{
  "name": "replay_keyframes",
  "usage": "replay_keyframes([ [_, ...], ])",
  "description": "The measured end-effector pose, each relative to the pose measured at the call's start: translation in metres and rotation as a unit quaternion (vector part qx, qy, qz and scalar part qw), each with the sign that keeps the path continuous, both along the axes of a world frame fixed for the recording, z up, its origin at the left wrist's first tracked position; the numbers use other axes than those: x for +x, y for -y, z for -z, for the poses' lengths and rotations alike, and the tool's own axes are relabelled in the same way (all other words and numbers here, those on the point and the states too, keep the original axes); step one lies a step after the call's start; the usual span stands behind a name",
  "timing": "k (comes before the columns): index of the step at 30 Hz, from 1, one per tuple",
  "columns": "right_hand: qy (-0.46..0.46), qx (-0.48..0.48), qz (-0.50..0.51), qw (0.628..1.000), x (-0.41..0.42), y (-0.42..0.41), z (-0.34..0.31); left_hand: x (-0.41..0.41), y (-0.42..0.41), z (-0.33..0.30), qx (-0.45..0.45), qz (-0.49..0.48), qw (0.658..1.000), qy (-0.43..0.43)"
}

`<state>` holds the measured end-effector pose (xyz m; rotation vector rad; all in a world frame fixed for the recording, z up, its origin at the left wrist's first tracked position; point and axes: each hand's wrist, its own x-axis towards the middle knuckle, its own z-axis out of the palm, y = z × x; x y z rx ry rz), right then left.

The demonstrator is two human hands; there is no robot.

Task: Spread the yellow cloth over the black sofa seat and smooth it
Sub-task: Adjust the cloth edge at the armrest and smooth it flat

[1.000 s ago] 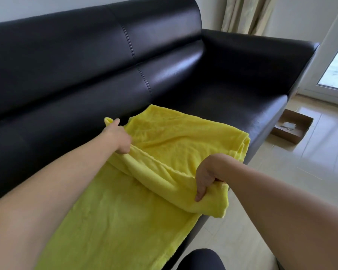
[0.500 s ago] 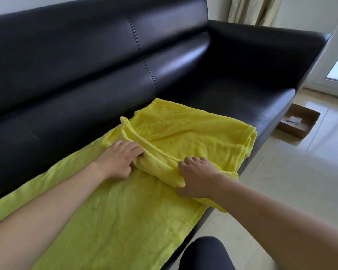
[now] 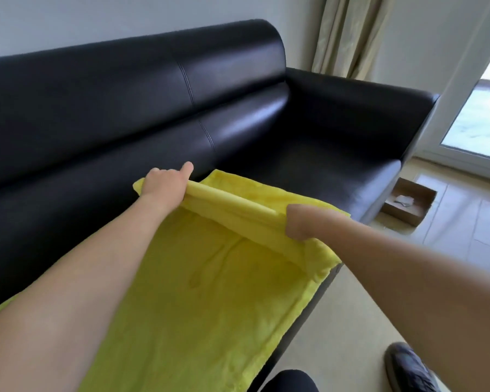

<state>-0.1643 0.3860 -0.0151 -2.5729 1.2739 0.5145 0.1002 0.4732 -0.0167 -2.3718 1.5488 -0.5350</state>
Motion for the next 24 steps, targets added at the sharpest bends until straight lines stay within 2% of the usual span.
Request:
replay_keyframes([
  [4,0.007,-0.012,0.048,0.999,-0.015,0.067,-0.034,-0.005,0.076,-0.036,-0.012,-0.025,0.998,0.06],
  [7,-0.033,-0.02,0.075,0.996,-0.031,0.129,-0.048,-0.011,0.147,-0.055,-0.029,-0.041,0.994,0.099],
  [11,-0.058,0.0,0.111,0.992,-0.057,0.219,-0.049,-0.015,0.246,-0.066,-0.031,-0.047,0.994,0.098],
  [16,-0.055,0.044,0.173,0.982,-0.083,0.356,-0.021,-0.027,0.41,-0.05,0.014,-0.014,0.995,0.096],
  [20,0.044,0.102,0.279,0.954,-0.094,0.431,0.016,-0.032,0.499,-0.011,0.037,0.019,0.994,0.098],
  [22,0.114,0.08,0.337,0.931,-0.098,0.459,0.036,-0.035,0.533,0.011,0.024,0.026,0.995,0.092],
  [24,0.205,0.037,0.379,0.902,-0.104,0.478,0.059,-0.04,0.56,0.029,-0.037,0.029,0.997,0.067],
])
